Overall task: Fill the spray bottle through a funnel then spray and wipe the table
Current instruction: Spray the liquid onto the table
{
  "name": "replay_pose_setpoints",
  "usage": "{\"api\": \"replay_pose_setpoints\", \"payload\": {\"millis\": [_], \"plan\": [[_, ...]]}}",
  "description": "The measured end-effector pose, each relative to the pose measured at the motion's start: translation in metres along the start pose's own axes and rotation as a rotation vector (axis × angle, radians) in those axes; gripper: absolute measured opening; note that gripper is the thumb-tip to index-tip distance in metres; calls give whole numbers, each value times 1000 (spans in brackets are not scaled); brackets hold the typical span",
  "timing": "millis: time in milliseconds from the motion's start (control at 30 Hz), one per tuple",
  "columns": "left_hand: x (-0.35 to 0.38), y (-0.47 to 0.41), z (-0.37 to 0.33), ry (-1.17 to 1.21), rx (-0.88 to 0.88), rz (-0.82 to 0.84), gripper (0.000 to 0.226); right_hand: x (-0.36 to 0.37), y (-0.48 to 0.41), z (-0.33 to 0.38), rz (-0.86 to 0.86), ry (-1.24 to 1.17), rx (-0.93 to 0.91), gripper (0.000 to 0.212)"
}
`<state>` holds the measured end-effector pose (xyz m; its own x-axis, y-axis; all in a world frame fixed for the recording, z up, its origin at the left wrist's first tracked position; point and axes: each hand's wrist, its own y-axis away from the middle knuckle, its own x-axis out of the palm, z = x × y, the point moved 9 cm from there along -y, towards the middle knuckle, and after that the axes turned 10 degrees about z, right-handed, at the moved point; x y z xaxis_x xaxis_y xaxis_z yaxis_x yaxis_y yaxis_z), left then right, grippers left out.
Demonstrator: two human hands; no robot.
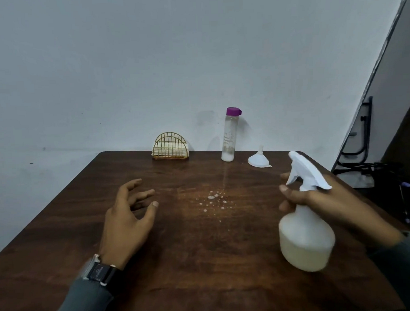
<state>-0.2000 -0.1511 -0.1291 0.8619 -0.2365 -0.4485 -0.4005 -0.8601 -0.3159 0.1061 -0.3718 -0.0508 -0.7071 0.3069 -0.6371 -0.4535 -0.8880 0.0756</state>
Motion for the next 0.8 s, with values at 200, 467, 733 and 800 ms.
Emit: {"api": "replay_pose_setpoints", "payload": {"millis": [200, 467, 733, 800], "plan": [[16, -38, 0, -1, -1, 45, 60, -18, -16, -21, -185, -94, -14, 21], [27, -67, 18, -13, -31, 31, 54, -4, -13, -79, -66, 139, 139, 102], [23, -80, 29, -62, -2, 10, 53, -30, -42, -98, -82, 130, 179, 75], [24, -84, 33, -86, 9, 0, 53, -47, -65, -105, -124, 147, 169, 84]]}}
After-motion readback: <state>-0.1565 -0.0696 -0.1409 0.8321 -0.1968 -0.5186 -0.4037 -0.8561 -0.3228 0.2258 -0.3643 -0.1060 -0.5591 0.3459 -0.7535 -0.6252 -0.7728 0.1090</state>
